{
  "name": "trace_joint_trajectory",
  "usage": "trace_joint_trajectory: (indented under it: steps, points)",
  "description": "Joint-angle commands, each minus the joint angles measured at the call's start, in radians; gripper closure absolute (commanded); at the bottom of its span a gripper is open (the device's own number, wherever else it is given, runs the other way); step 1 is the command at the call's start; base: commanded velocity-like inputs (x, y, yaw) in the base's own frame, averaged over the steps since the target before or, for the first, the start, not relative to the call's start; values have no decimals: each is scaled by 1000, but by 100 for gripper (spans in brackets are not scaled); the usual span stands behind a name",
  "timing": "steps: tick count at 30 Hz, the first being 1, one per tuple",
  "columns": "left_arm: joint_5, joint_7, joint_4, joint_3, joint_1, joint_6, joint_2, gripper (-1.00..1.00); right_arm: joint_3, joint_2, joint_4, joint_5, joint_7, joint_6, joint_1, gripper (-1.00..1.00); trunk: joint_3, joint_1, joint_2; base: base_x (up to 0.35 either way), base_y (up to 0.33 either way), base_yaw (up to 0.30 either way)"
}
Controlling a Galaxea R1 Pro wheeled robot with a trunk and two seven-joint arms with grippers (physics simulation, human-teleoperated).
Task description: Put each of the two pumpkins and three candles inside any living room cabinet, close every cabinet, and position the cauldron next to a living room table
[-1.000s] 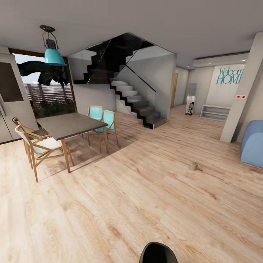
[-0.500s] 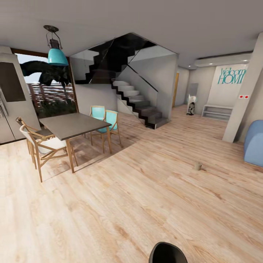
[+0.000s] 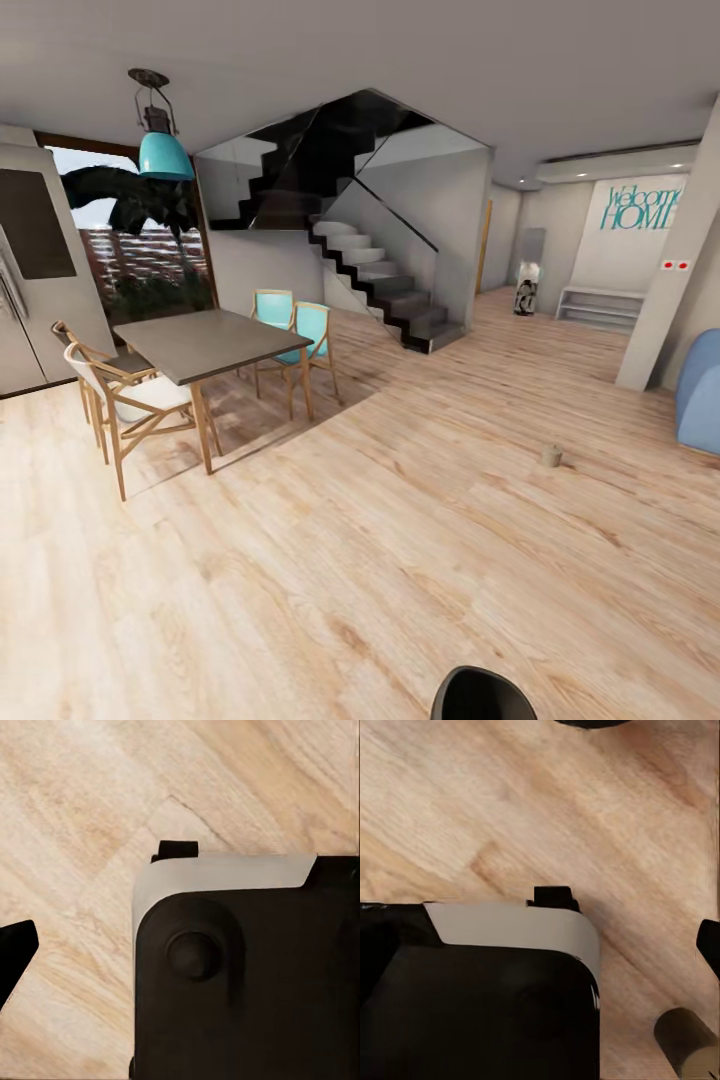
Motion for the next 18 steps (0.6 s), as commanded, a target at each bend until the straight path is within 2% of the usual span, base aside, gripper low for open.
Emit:
trace_joint_trajectory:
  steps: [1,5,6,9,12,14,16,18]
  points:
    - [14,-1,-23,1,-7,21,-1,-100,-1,-1,-24,0,0,2,-2,-100,-1,0,-1,5,27,0]
    - [77,-6,-139,1,-39,128,-1,-100,-3,-18,-139,-6,2,6,-3,-100,-1,0,-1,3,14,0]
    - [99,-7,-218,2,-47,175,-2,-100,-1,-22,-175,-7,2,6,0,-100,-1,0,-1,1,5,0]
    - [124,-7,-304,10,-52,219,-2,-100,0,-25,-227,-3,2,7,4,-100,-1,0,-1,1,3,-7]
    - [190,-5,-469,35,-53,304,-2,-100,0,-28,-273,0,2,21,7,-100,-2,0,-1,0,1,-73]
    - [220,-2,-571,42,-45,339,-3,-100,-1,-29,-293,0,3,49,7,-100,-2,0,-1,0,1,-149]
    - [234,-1,-634,45,-33,354,-5,-100,-1,-30,-318,1,3,66,7,-100,-3,0,-1,0,0,-187]
    - [247,0,-733,47,-8,368,-9,-100,-1,-34,-377,1,3,86,10,-100,-4,0,-1,0,0,-214]
